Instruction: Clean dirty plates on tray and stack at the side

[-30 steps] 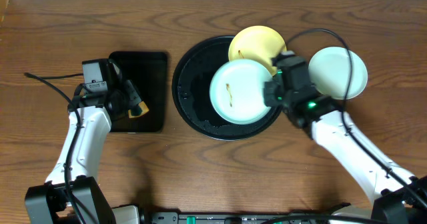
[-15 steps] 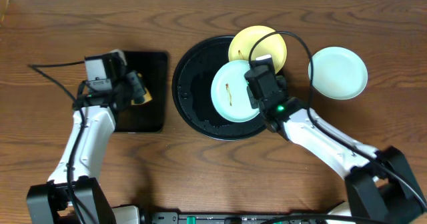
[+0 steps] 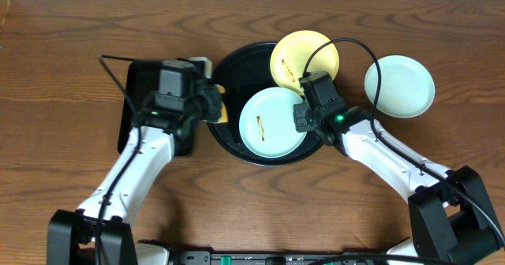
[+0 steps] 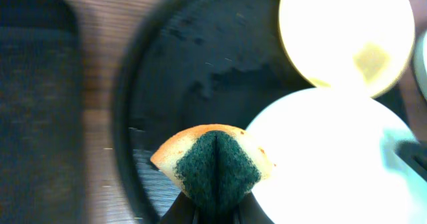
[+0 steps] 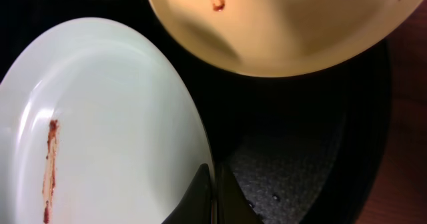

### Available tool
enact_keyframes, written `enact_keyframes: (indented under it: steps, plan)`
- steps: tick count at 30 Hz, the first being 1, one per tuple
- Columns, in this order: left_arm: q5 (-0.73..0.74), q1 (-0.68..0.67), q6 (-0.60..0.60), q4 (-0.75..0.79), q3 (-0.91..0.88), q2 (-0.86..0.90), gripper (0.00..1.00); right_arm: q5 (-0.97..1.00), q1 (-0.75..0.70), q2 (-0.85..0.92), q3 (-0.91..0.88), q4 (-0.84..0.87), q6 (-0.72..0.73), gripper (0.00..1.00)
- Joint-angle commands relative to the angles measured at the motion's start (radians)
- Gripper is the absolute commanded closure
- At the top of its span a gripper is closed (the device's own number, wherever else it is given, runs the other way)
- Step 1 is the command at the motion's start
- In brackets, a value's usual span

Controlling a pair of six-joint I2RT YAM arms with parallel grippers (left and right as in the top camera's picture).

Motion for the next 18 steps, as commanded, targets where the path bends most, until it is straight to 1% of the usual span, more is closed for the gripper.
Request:
enact_keyframes:
  steps: [1, 4, 8, 13, 18]
  plan:
    - [0.004, -0.048, 0.021, 0.002, 0.008, -0.023, 0.93, 0.011, -0.004, 0.004, 0.026, 0.001, 0.059, 0.99]
    - [-0.004, -0.098, 0.018, -0.002, 0.008, -0.023, 0.93, 0.025, -0.004, 0.012, 0.026, 0.001, 0.098, 0.99]
    - [-0.059, -0.158, -0.007, 0.007, 0.008, -0.017, 0.93, 0.037, -0.004, 0.028, 0.026, 0.0, 0.126, 0.99]
    - [-0.077, -0.221, -0.018, 0.015, 0.008, 0.002, 0.93, 0.04, -0.004, 0.032, 0.026, 0.002, 0.138, 0.99]
    - [-0.126, -0.267, -0.035, 0.018, 0.008, 0.04, 0.93, 0.04, -0.004, 0.032, 0.026, 0.003, 0.139, 0.99]
